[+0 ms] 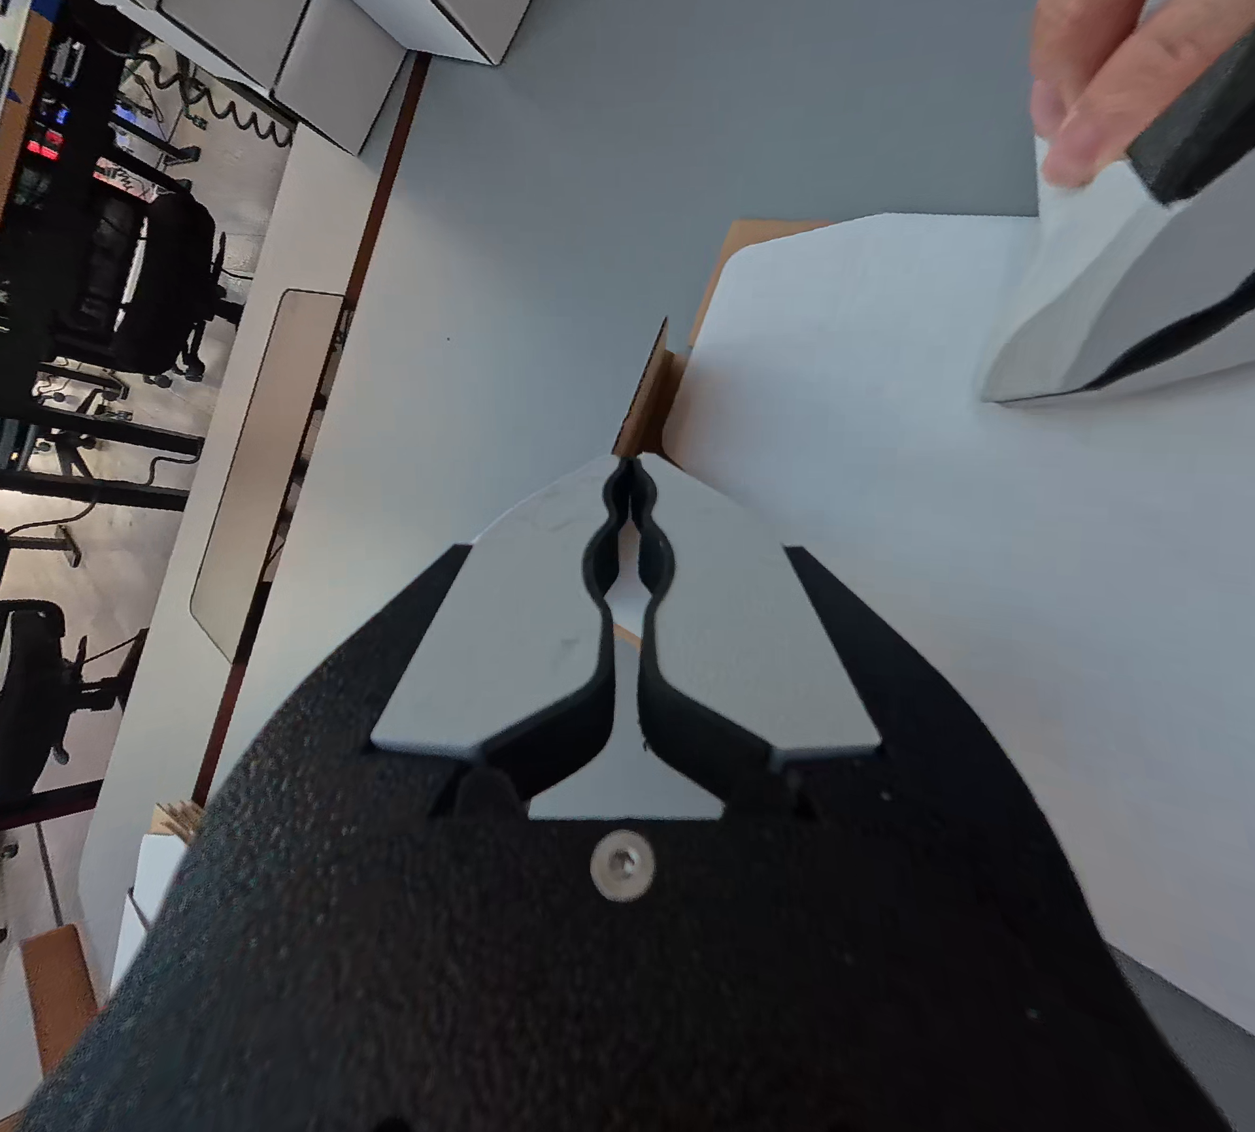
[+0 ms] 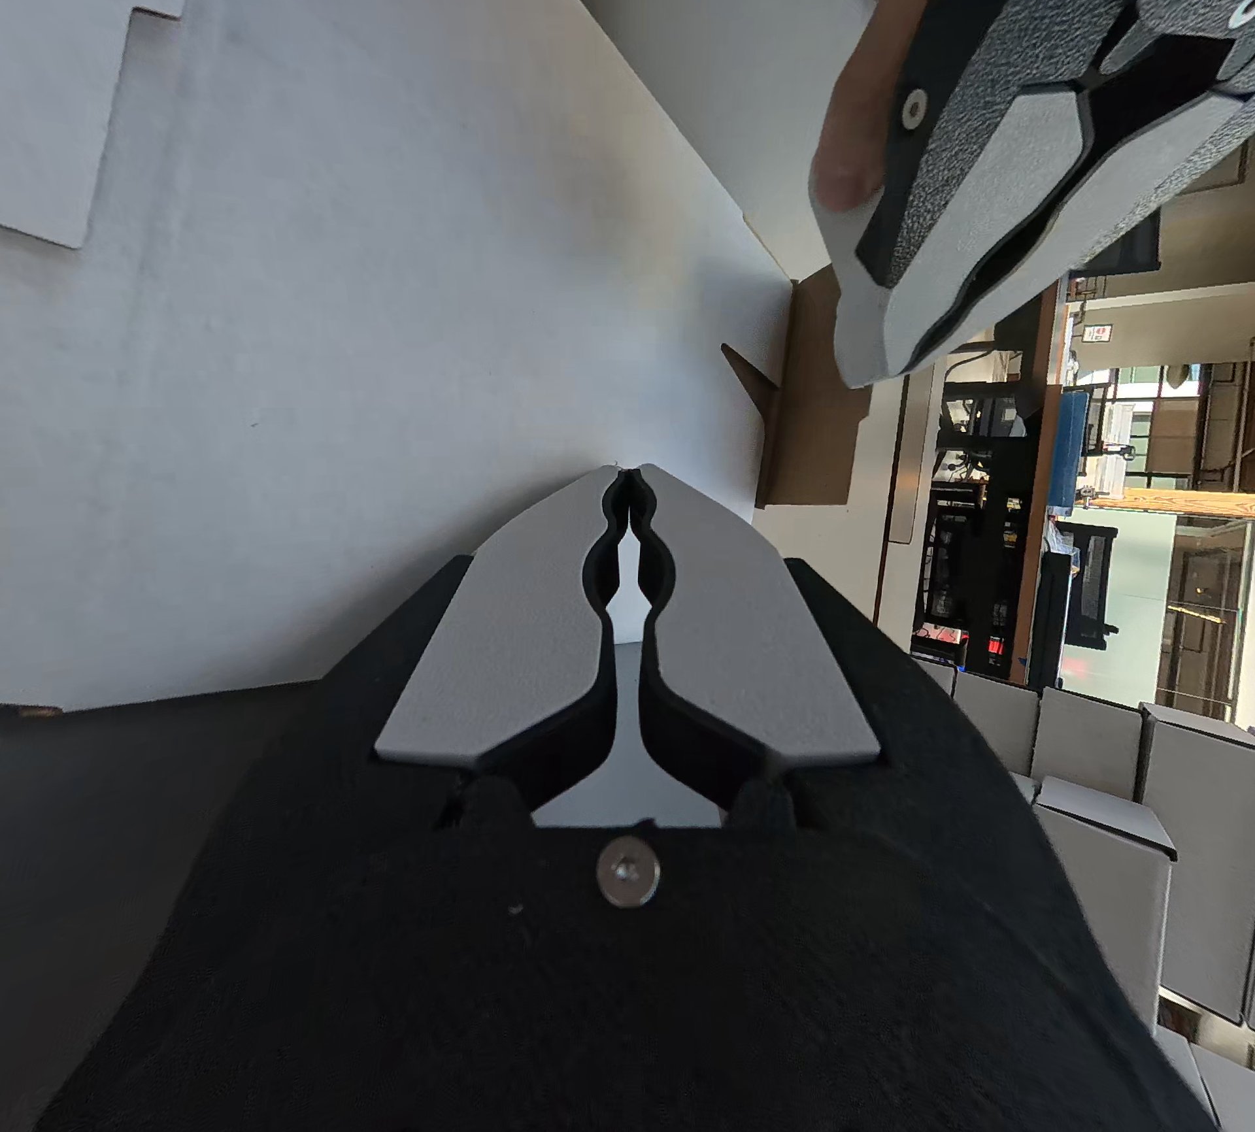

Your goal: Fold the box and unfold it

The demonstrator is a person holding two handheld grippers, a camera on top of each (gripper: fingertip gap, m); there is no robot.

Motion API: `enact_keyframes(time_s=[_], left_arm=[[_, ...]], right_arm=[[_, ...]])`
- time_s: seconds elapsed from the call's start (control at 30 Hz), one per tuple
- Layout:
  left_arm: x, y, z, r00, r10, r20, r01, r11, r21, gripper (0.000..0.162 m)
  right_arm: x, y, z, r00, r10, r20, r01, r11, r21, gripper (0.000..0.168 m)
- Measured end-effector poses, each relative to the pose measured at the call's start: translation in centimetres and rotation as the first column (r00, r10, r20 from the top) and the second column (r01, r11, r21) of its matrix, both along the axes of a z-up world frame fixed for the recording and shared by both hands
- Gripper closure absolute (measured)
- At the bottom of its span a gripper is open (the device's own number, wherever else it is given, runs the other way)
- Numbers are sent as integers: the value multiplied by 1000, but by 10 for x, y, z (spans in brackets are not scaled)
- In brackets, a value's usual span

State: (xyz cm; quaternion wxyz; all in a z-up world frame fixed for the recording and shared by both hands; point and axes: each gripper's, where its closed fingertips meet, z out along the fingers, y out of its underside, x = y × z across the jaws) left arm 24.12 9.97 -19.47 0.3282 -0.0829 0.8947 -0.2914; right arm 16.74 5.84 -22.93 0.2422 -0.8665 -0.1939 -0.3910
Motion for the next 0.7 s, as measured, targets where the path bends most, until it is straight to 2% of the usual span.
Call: enact_keyframes(time_s=[0.1,0.27,0.43,0.53,0.7], left_arm=[[23,5,-2,999,32,-5,-31,999,37,162],[52,7,-24,990,60,-124,-56,998,36,162],[58,7,-43,970,57,-235,-23,989,145,162],[57,7,-44,959,70,-273,-27,987,160,162],[58,7,-41,976,75,-206,-47,990,135,162]], right_arm=[[0,0,0,1000,-2,-1,2,1000,1,168],[0,0,0,1000,-12,-10,12,1000,15,168],[1,0,0,1000,-12,-28,13,999,31,168],[1,0,0,999,-13,-36,14,999,33,168],[1,0,0,998,-23,-50,25,999,42,168]])
